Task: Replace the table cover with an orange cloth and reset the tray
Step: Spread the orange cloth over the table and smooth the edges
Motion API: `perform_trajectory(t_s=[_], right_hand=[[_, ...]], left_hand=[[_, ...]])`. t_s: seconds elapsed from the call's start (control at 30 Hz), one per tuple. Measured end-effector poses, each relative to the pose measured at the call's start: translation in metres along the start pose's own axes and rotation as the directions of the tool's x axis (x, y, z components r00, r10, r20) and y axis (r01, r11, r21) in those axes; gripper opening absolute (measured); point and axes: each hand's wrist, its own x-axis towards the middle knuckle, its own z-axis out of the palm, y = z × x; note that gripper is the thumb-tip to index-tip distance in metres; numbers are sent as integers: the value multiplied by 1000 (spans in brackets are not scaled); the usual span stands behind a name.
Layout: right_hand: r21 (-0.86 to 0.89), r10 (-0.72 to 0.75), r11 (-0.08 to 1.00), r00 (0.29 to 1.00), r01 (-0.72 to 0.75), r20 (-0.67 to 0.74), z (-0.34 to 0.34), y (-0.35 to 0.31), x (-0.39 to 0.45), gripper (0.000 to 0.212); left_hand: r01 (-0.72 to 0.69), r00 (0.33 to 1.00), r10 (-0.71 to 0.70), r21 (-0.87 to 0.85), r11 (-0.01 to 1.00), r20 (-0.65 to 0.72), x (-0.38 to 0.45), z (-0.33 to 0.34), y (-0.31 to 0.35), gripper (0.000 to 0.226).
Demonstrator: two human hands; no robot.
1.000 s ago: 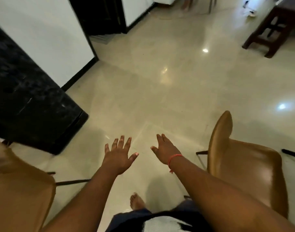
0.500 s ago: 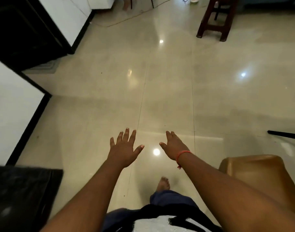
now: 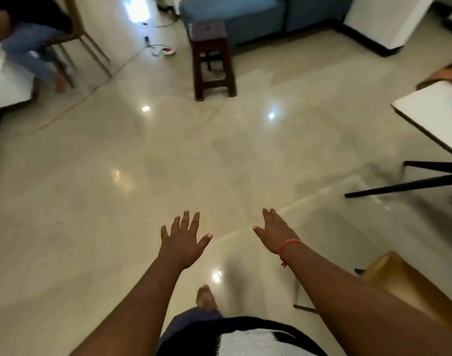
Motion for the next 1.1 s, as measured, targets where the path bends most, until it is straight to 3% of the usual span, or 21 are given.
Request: perform_trajectory(t_s=[0.13,0.3,0.53,0.8,0.93,1.1], right_hand=[[75,140,988,988,-135,-69,-44,8,42,71],[132,285,954,950,-268,-126,-93,45,90,71],[209,429,892,896,-401,-114,-182,145,189,73],[324,500,842,850,-431,-168,-339,242,299,71],[399,527,815,823,-419,-213,-402,278,371,69],[471,590,776,745,-418,-310,-473,321,456,61]], left_hand=[[-196,980,194,89,976,33,94,-53,18,90],[-330,944,321,177,927,77,208,-97,73,82],[-491,871,464,221,843,163,348,-137,219,82],[-603,798,588,185,776,131,483,-221,397,80],[-653,757,631,210,727,172,568,-252,467,92],[-690,724,648,268,672,239,699,-290,548,78]])
